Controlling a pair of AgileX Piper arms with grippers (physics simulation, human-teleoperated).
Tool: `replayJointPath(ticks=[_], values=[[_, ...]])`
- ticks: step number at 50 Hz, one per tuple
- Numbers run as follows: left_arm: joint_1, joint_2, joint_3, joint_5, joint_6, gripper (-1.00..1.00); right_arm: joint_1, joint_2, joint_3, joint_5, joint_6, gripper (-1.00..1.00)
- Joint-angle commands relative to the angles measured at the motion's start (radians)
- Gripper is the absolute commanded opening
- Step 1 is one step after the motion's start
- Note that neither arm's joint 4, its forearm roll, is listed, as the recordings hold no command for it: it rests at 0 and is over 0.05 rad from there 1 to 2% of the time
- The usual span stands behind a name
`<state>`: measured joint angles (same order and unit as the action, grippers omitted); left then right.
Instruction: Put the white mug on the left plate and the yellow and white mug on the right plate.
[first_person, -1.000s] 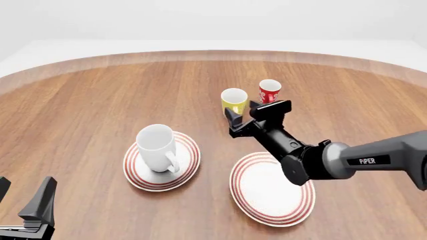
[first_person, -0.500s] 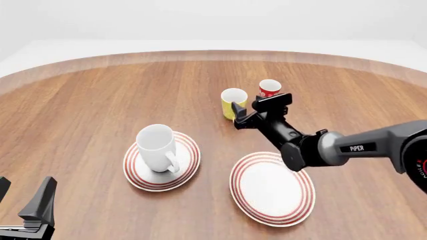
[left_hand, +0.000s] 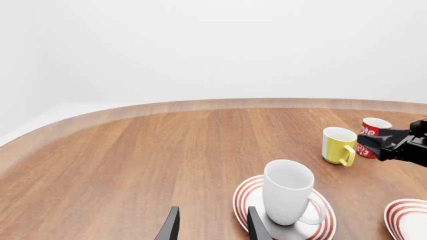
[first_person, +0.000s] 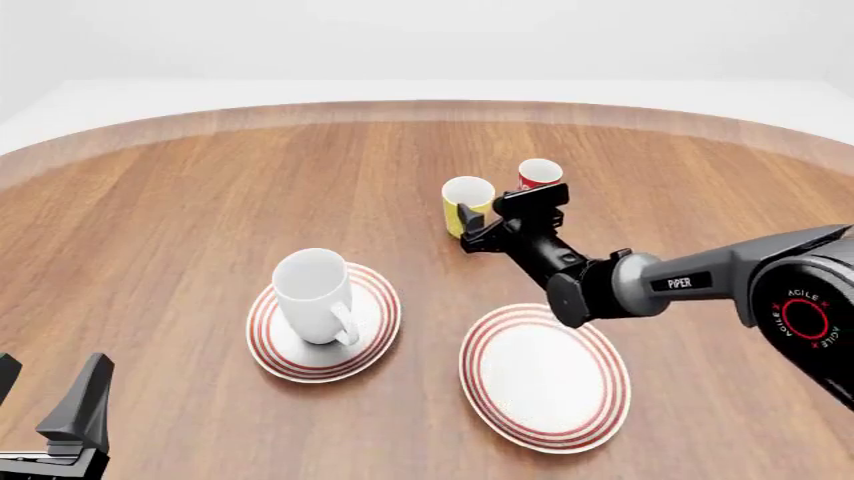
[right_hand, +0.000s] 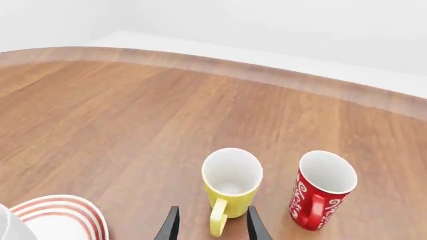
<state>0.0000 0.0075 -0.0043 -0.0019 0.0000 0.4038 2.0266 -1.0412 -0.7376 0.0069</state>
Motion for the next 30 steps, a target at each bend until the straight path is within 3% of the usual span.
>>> replayJointPath(ticks=[1, 30], values=[[0.0, 0.0, 0.0, 0.0, 0.0, 1.0, -0.013, 0.049, -0.045, 0.022, 0.01, 1.0], [0.0, 0.0, 0.0, 0.0, 0.0, 1.0, -0.004, 0.143, -0.129, 0.071, 0.034, 1.0]])
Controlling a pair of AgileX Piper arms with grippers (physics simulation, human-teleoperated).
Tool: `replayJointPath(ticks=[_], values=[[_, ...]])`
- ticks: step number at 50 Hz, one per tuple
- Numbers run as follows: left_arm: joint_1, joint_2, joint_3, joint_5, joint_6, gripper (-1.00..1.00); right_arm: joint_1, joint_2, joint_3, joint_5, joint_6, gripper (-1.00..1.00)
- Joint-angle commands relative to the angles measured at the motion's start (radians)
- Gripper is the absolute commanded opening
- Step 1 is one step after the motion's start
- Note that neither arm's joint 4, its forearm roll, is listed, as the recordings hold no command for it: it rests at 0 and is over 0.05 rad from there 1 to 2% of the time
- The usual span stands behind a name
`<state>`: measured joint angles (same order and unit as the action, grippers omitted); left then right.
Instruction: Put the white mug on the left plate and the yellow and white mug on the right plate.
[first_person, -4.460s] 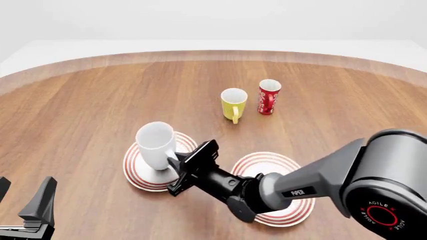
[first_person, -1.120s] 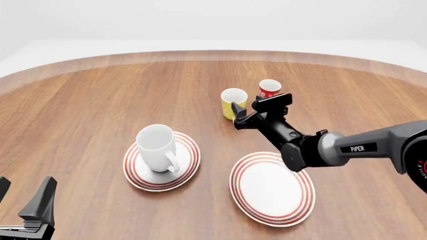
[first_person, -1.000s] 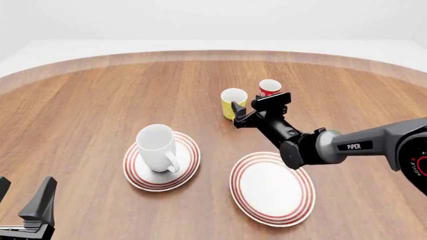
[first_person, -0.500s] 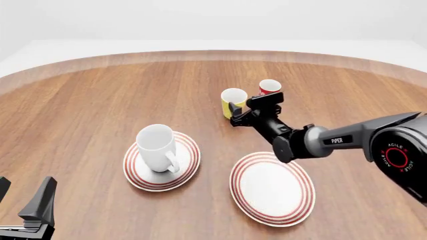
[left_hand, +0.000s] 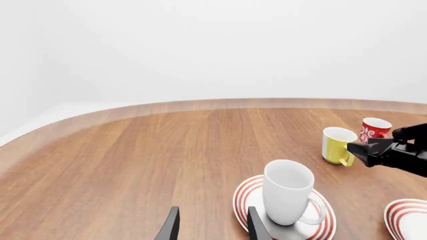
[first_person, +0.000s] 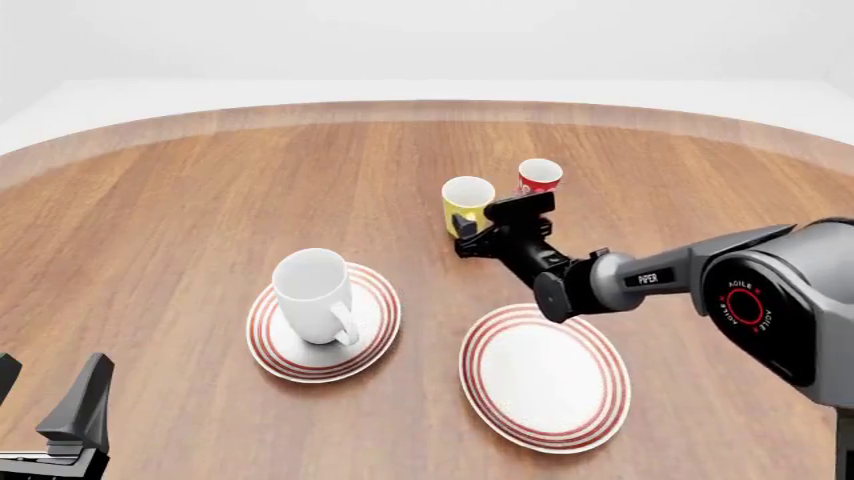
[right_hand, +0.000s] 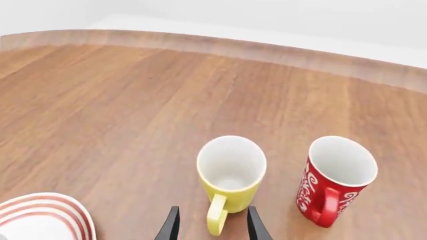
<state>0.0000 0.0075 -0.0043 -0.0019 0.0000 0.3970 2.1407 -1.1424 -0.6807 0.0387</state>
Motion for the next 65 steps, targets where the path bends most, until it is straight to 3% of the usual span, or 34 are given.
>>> replayJointPath(ticks=[1, 65], values=[[0.0, 0.0, 0.0, 0.0, 0.0, 1.0, 0.001, 0.031, -0.029, 0.015, 0.001, 1.0], [0.0, 0.0, 0.0, 0.0, 0.0, 1.0, 0.002, 0.179, -0.153, 0.08, -0.001, 1.0]])
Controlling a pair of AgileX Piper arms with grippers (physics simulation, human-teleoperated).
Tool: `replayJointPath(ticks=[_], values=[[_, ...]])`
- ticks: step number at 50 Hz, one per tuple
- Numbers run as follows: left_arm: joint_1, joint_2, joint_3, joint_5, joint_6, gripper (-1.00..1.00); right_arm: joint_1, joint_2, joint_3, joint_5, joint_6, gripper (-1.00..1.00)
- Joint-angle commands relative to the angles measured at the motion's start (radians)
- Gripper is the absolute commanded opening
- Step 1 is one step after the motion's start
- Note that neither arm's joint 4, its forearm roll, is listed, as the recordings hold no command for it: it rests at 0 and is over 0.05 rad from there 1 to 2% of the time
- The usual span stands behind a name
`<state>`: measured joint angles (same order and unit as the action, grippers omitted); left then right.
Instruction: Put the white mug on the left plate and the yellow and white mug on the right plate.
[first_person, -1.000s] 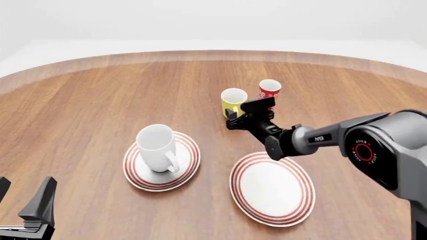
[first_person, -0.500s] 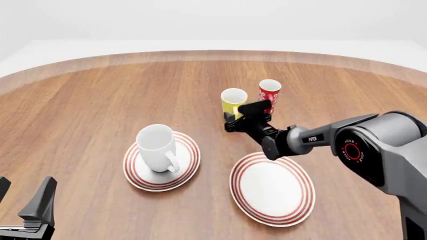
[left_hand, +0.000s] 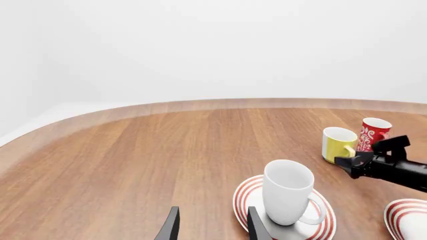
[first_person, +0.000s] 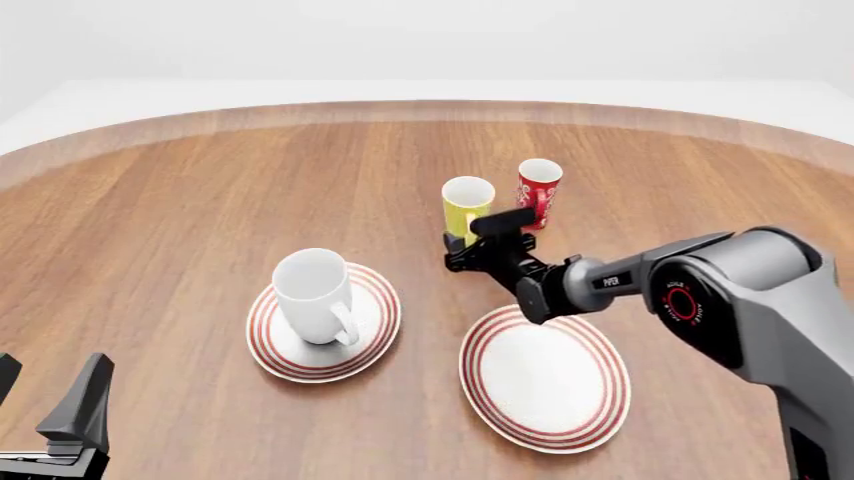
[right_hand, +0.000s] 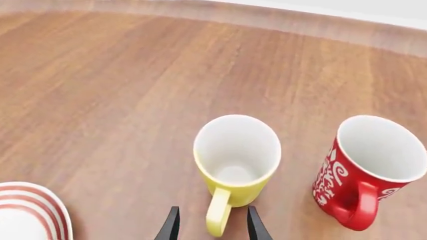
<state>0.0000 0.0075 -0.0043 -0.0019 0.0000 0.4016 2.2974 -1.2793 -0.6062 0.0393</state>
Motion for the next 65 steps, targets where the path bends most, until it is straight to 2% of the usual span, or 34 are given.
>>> replayJointPath(ticks=[1, 9, 10, 20, 30, 52, 65], values=[[0.0, 0.0, 0.0, 0.0, 0.0, 1.0, -0.003, 0.025, -0.018, 0.007, -0.002, 1.0], [0.0, 0.0, 0.0, 0.0, 0.0, 1.0, -0.002, 0.02, -0.01, 0.001, 0.004, 1.0], [0.0, 0.0, 0.0, 0.0, 0.0, 1.0, -0.005, 0.017, -0.006, -0.003, 0.005, -1.0], [0.0, 0.0, 0.0, 0.0, 0.0, 1.0, -0.011, -0.04, 0.062, -0.043, -0.003, -1.0], [0.0, 0.0, 0.0, 0.0, 0.0, 1.0, 0.019, -0.084, 0.108, -0.072, 0.006, -1.0], [0.0, 0.0, 0.0, 0.0, 0.0, 1.0, 0.061, -0.185, 0.227, -0.124, -0.021, -1.0], [0.0, 0.0, 0.0, 0.0, 0.0, 1.0, 0.082, -0.267, 0.329, -0.152, -0.072, -1.0]])
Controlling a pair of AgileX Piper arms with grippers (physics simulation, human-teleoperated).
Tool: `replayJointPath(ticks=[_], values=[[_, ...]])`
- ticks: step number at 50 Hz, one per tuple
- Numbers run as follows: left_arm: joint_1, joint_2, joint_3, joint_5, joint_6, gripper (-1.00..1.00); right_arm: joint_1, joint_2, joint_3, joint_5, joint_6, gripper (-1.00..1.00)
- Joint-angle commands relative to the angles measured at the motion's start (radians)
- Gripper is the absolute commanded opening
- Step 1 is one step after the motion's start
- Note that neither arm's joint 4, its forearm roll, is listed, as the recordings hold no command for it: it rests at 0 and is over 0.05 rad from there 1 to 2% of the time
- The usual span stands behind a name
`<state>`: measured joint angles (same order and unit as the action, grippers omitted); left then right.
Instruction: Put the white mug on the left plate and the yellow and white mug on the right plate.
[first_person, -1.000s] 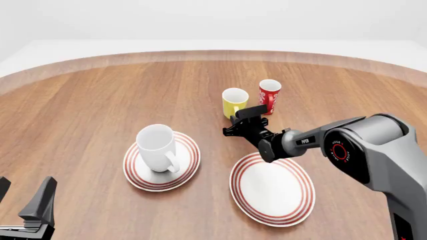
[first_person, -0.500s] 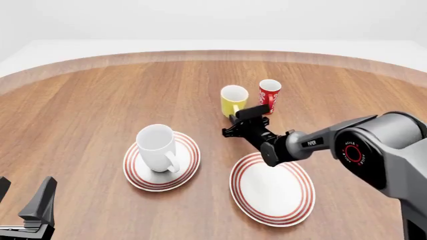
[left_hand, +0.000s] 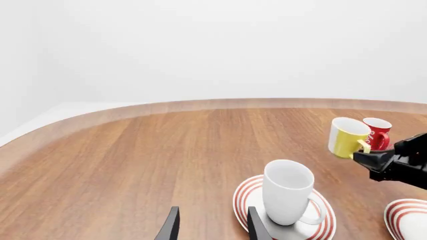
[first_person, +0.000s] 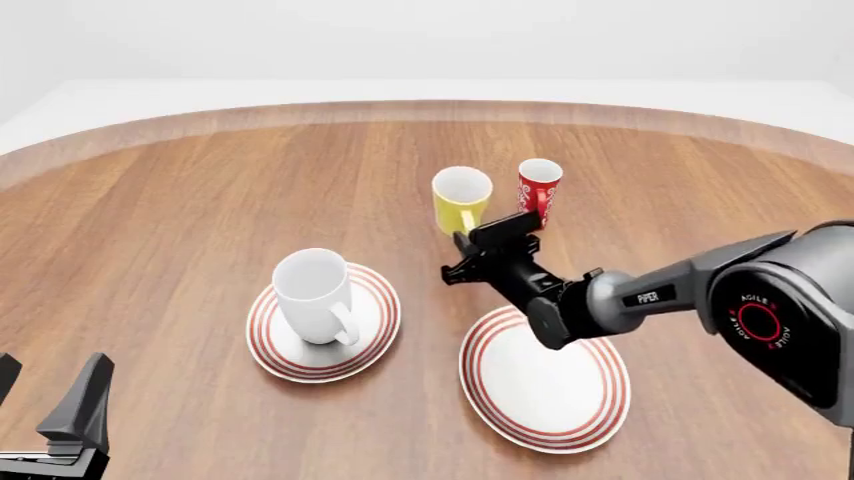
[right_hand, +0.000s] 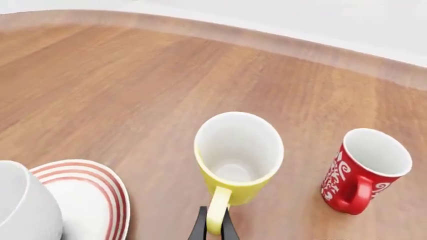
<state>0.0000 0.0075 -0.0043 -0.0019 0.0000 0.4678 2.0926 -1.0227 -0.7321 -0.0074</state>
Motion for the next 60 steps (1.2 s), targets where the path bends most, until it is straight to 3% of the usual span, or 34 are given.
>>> replayJointPath(ticks=[1, 22, 44, 60], values=[[0.0, 0.0, 0.0, 0.0, 0.0, 1.0, 0.01, -0.068, 0.078, -0.025, -0.024, -1.0], [0.0, 0.0, 0.0, 0.0, 0.0, 1.0, 0.022, -0.248, 0.28, -0.077, -0.063, -1.0], [0.0, 0.0, 0.0, 0.0, 0.0, 1.0, -0.005, -0.503, 0.536, -0.11, -0.063, -1.0], [0.0, 0.0, 0.0, 0.0, 0.0, 1.0, -0.022, -0.618, 0.647, -0.113, -0.065, -1.0]])
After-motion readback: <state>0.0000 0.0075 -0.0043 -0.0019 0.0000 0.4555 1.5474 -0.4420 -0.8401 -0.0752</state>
